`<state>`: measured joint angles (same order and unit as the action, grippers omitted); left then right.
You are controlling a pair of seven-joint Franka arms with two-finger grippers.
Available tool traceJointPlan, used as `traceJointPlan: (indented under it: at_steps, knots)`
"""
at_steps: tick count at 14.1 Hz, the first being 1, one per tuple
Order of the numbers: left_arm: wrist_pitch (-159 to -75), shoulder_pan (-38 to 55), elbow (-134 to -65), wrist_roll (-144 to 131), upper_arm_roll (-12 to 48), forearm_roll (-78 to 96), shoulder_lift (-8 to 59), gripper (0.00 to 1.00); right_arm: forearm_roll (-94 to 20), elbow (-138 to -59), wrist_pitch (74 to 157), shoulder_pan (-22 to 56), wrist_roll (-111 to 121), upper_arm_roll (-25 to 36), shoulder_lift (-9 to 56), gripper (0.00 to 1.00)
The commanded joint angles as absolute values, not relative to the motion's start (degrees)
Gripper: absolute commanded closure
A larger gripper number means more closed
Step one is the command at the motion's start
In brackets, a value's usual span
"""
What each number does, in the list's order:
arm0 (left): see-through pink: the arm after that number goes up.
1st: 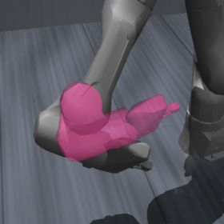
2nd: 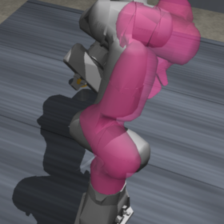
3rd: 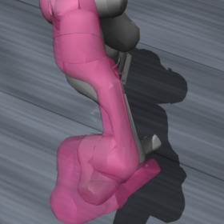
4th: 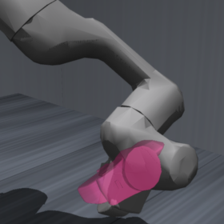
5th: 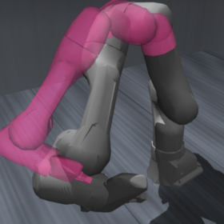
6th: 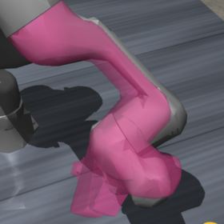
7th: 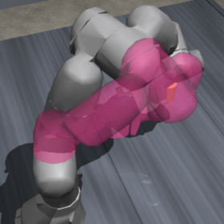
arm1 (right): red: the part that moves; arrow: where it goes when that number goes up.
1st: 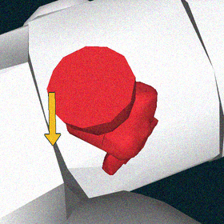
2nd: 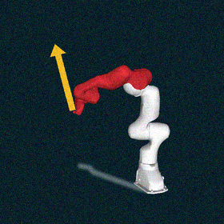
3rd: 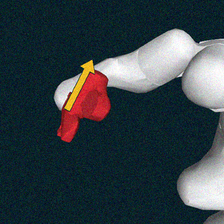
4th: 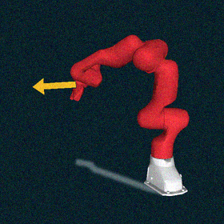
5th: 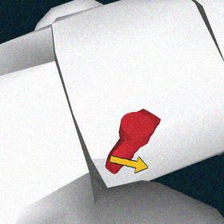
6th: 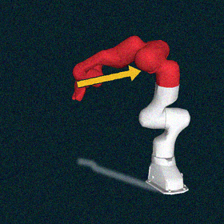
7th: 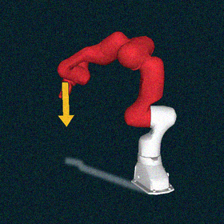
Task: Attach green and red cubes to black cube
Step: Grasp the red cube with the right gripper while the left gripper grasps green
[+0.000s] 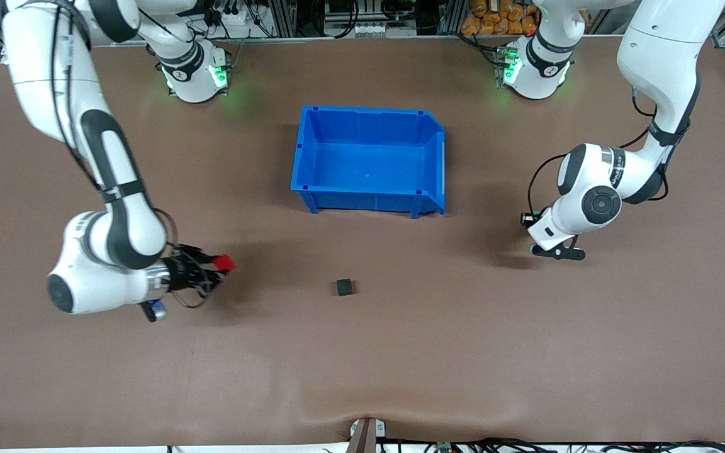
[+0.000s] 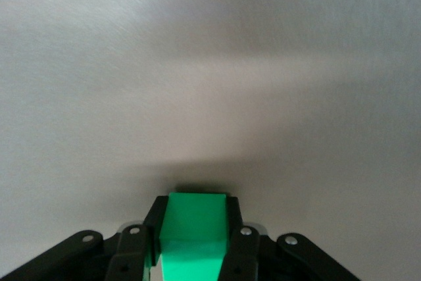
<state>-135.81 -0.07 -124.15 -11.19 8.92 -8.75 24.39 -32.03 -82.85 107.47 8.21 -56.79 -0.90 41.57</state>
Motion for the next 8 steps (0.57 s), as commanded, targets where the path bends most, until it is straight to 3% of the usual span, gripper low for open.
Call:
traceJointPlan:
  at_steps: [1, 5, 8]
  knots:
    - [-133.9, 0.4, -120.4, -20.8, 9.4, -9.1, 23.8, 1.0, -37.6, -82.4, 114.0, 12.2, -69.1, -0.4, 42.6, 1.0]
    - [-127.3, 1.0, -112.4, -39.2, 12.2, -9.0, 24.8, 1.0, -37.7, -82.4, 129.2, 19.2, -84.7, -0.4, 45.3, 1.0]
    - [-127.3, 3.2, -108.9, -55.9, 13.3, -9.0, 26.1, 1.0, -37.8, -82.3, 134.9, 22.0, -89.0, -0.3, 48.2, 1.0]
